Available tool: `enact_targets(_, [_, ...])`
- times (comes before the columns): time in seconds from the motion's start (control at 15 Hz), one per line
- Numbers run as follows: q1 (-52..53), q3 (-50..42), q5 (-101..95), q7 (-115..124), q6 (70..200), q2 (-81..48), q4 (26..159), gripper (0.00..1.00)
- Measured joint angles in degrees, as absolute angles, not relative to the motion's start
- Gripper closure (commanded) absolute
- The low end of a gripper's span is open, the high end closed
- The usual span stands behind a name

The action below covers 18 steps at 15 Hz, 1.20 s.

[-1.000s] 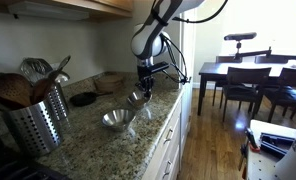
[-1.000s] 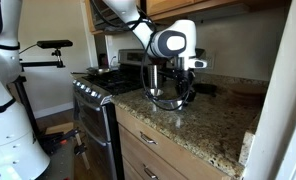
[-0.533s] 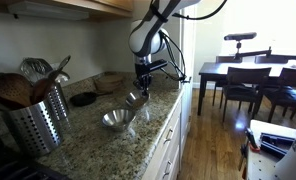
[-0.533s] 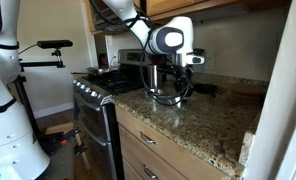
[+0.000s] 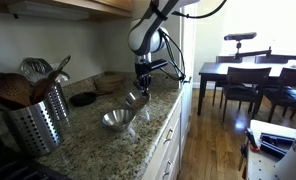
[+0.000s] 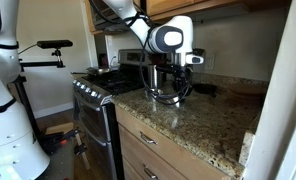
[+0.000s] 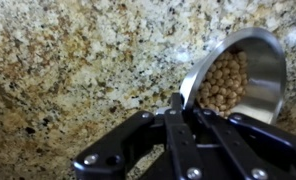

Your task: Pour the contents in the bowl on the right into the bowl on the left

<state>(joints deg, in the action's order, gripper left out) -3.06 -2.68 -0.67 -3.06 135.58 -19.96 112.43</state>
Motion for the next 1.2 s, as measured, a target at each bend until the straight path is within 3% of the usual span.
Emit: enact_targets(1.2, [-6.1,-0.9,7.3,-15.8,128.6,-19.7,111.7,0.91])
